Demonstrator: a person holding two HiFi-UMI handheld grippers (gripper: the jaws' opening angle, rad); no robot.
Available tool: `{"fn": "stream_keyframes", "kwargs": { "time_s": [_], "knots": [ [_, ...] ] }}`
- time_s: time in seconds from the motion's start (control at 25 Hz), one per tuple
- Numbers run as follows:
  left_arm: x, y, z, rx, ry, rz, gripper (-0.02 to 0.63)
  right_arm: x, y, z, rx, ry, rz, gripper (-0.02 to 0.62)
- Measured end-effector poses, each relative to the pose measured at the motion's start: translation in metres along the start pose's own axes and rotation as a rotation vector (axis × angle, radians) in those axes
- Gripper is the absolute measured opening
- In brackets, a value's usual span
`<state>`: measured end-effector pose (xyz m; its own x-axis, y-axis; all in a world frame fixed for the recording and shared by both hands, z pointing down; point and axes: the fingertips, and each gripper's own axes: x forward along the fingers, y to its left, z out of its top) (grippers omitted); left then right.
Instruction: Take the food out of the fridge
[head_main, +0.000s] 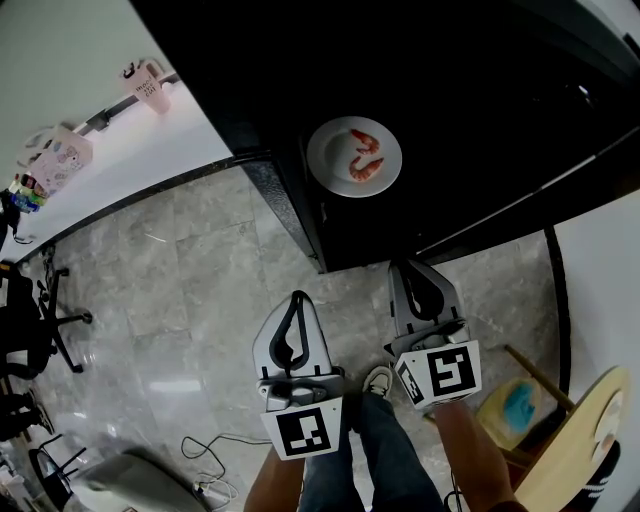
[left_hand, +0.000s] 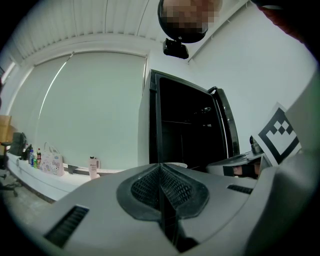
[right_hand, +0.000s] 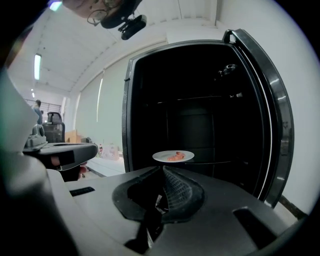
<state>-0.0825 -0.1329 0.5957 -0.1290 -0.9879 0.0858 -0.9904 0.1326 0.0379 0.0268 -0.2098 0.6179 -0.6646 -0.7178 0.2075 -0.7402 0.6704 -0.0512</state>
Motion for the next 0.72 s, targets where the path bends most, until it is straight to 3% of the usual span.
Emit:
{"fn": "stream_keyframes", "kwargs": {
  "time_s": [0.72],
  "knots": [
    [-0.006,0.002,-0.003,0.018,0.025,0.005,0.013,0.039,-0.010,-0.003,0.369,0.037,0.050,0.025]
  ]
}}
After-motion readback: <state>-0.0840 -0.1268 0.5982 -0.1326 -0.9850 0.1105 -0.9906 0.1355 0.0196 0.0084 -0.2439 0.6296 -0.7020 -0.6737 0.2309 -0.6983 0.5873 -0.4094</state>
